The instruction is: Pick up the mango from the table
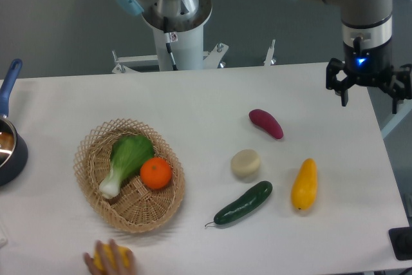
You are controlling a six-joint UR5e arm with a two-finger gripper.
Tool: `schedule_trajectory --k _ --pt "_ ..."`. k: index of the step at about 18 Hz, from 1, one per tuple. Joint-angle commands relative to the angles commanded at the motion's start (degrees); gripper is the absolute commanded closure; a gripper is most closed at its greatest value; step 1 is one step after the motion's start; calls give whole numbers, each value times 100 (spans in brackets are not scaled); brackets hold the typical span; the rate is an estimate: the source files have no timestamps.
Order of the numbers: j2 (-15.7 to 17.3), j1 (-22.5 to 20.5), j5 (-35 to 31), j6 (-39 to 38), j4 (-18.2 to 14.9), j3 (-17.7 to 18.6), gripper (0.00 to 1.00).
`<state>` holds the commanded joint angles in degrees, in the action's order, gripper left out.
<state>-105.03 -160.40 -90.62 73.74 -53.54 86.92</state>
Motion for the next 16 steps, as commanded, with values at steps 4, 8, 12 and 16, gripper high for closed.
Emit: schedule_trajectory --k 4,8,12,16 --pt "-61 17 -18 -166 150 167 0" --pt "-298 105 26 -631 159 299 0" --pt "-641 228 35 -904 159 291 0" --pt "-1010 255 44 -1387 177 177 0"
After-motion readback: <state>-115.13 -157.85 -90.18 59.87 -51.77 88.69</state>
